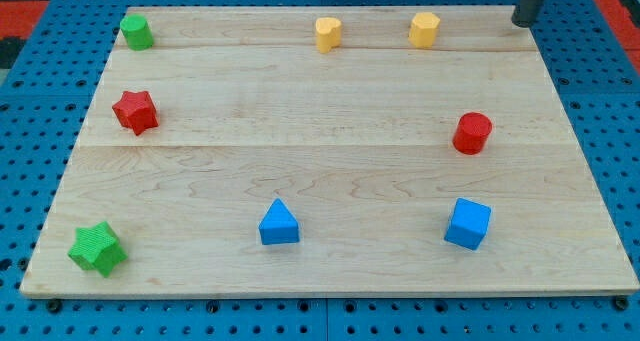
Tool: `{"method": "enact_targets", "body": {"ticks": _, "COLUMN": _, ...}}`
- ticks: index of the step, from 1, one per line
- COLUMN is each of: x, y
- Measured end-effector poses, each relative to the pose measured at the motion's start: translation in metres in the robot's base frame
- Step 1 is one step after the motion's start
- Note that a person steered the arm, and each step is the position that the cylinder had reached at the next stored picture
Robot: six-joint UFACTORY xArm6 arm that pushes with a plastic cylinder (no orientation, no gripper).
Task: Move the yellow hexagon to the center
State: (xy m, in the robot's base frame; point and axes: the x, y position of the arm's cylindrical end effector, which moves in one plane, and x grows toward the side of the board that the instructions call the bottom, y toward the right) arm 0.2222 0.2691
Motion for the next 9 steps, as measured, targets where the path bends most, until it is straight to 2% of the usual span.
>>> {"method": "enact_targets", "body": {"ticks": 2, "x": -0.005, "y": -0.056}}
{"method": "enact_targets", "body": {"ticks": 3, "x": 0.014, "y": -0.119}}
{"method": "enact_targets", "body": {"ticks": 4, "x": 0.014, "y": -0.123}}
{"method": "enact_targets", "body": {"ticks": 5, "x": 0.017, "y": -0.096}}
{"method": "enact_targets", "body": {"ticks": 6, "x": 0.017, "y": -0.094}}
{"method": "enact_targets", "body": {"ticks": 7, "x": 0.018, "y": -0.160}}
{"method": "enact_targets", "body": {"ticks": 9, "x": 0.032, "y": -0.152}}
